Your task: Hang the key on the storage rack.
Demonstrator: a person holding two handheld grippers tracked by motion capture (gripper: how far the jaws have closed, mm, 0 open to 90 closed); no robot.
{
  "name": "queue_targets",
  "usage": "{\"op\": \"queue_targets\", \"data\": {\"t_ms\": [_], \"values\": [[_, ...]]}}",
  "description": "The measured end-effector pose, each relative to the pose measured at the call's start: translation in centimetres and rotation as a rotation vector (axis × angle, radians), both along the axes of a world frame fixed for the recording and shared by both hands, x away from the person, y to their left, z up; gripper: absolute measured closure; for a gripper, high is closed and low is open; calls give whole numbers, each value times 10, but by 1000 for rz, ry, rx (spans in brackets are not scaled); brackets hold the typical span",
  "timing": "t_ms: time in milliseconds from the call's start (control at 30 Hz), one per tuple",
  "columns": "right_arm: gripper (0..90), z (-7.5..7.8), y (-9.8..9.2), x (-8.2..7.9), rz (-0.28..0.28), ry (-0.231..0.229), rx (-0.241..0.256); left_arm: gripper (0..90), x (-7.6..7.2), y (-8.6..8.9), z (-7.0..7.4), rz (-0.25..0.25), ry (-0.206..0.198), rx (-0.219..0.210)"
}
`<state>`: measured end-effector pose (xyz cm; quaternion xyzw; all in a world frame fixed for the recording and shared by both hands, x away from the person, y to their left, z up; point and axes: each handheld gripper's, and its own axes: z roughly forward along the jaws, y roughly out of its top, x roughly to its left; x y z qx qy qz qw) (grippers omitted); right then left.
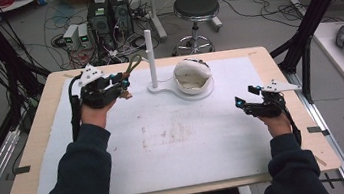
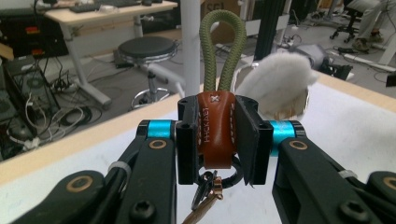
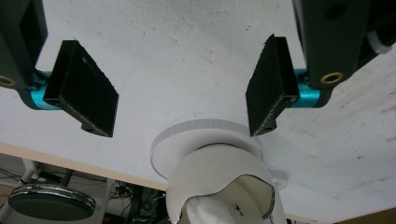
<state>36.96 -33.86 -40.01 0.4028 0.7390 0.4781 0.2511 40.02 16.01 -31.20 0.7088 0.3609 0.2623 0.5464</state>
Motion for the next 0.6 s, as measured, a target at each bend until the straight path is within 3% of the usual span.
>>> {"op": "queue_targets", "data": {"t_ms": [267,367,467,600], "values": [[258,0,-2,0,-1,0,19,709,24,-26,10,-7,-5,34],[259,0,-3,0,-1,1,24,709,32,-33,8,9,5,67],[258,1,-3,0,1,-2,26,709,39,-37,6,32,15,62],[258,1,-4,-1,-1,-2,32,708,43,-41,-1,49,28,86]]}}
